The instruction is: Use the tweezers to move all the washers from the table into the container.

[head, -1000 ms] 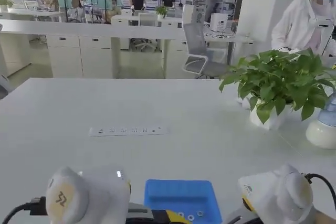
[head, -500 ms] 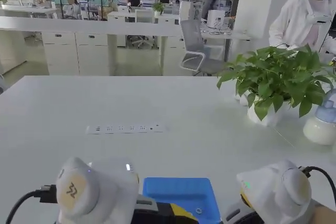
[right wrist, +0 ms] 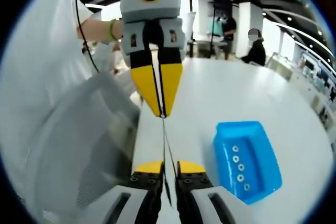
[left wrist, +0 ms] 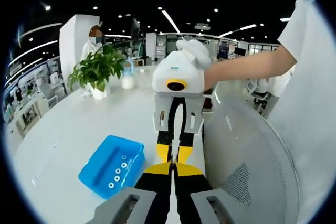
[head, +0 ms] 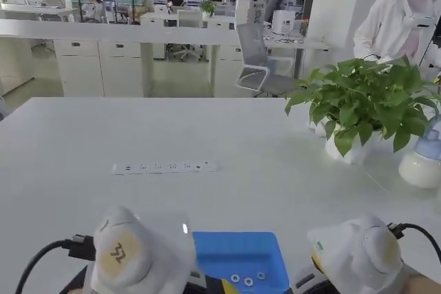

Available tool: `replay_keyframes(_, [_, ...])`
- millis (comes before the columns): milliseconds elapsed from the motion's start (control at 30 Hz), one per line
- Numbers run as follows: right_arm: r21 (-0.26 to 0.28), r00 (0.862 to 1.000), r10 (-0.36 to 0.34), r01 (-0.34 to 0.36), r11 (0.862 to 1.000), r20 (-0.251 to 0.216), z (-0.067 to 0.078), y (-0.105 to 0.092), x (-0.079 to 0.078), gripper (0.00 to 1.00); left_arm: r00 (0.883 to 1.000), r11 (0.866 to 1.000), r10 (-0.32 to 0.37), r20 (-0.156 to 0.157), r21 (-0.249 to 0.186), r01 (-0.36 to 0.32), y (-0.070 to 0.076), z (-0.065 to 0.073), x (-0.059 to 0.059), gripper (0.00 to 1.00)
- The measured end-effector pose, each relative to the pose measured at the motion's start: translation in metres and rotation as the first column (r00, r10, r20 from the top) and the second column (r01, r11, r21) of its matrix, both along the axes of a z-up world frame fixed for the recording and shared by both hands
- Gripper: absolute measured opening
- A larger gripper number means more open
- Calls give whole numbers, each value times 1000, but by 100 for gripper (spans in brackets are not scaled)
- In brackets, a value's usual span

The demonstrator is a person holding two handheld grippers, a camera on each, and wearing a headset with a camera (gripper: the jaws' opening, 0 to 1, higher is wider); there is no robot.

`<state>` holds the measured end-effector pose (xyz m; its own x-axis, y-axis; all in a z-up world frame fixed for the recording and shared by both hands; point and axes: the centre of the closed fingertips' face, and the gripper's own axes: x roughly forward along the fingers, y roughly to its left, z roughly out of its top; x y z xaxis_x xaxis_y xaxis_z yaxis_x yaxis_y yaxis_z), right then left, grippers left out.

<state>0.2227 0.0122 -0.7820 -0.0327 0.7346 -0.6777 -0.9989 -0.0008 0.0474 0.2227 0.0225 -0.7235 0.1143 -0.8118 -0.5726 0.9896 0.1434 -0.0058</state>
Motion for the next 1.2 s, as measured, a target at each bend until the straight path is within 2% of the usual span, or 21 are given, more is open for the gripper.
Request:
replay_keyframes(33, [-2, 1000, -13, 13, 1000, -5, -4, 0, 1, 6, 1000, 1000, -1, -1, 19, 1, 0, -6, 0, 0])
replay_keyframes(67, [-5, 999, -38, 38, 999, 0, -10, -1, 4, 7, 1000, 999, -4, 19, 42, 3, 0, -12, 3, 0])
replay_keyframes(100, [-9, 999, -42, 42, 999, 0, -14, -1, 4, 7, 1000, 999, -5, 17, 47, 4, -2, -16, 3, 0])
replay_keyframes(200, [-37, 998, -67, 67, 997, 5, -30, -1, 4, 7, 1000, 994, -16, 8, 104, 15, -1, -34, 3, 0])
replay_keyframes(233, [-47, 998, -66, 67, 997, 14, -33, -1, 4, 7, 1000, 994, -19, 6, 104, 18, -2, -36, 3, 0])
replay_keyframes(300, [-49, 996, -83, 84, 995, 20, -39, 0, 4, 8, 1000, 994, -21, -16, 103, 23, -2, -39, 4, 0])
replay_keyframes(367, [-26, 993, -122, 122, 992, -3, -43, 2, 4, 8, 999, 994, -14, -52, 103, 19, -2, -40, 6, 0])
replay_keyframes(400, [-19, 991, -137, 137, 990, -7, -44, 2, 5, 8, 999, 993, -20, -50, 112, 26, -2, -41, 6, 0])
replay_keyframes(433, [-13, 988, -151, 151, 988, -12, -46, 2, 5, 8, 998, 989, -37, -48, 140, 44, -1, -44, 5, 0])
replay_keyframes(500, [-4, 986, -167, 167, 986, -27, -47, 3, 3, 8, 997, 988, -46, -55, 144, 54, -1, -44, 3, 0])
replay_keyframes(600, [-8, 982, -190, 190, 982, 0, -50, 1, 4, 13, 995, 986, -54, -79, 155, 66, 0, -49, 2, 0])
replay_keyframes(667, [-7, 979, -203, 203, 979, 7, -50, 0, 3, 13, 995, 984, -55, -81, 164, 68, 2, -50, 2, 0])
replay_keyframes(767, [16, 969, -248, 248, 969, -3, -48, -3, 4, 17, 995, 982, -59, -84, 175, 73, 4, -51, 2, 0])
replay_keyframes(900, [45, 956, -293, 293, 955, -1, -37, -10, 1, 21, 994, 970, -71, -78, 228, 87, 10, -59, 0, 0])
replay_keyframes(1000, [110, 920, -390, 385, 916, 35, -16, -19, 6, 24, 993, 965, -64, -102, 248, 88, 16, -67, -2, 0])
replay_keyframes(1033, [149, 903, -429, 419, 896, 38, -5, -22, 6, 24, 993, 961, -56, -105, 266, 82, 20, -71, -1, 0])
replay_keyframes(1067, [163, 892, -450, 439, 884, 38, 1, -25, 5, 24, 993, 956, -53, -110, 282, 82, 22, -75, -1, 0])
replay_keyframes(1100, [180, 873, -485, 469, 865, 51, 10, -31, 5, 25, 992, 948, -51, -113, 307, 84, 26, -81, -1, 0])
replay_keyframes(1133, [192, 860, -507, 488, 852, 61, 16, -35, 5, 26, 992, 944, -52, -116, 319, 87, 27, -84, -2, 0])
replay_keyframes(1200, [216, 824, -562, 538, 814, 65, 29, -46, 4, 29, 991, 935, -51, -123, 343, 91, 30, -90, -3, 0])
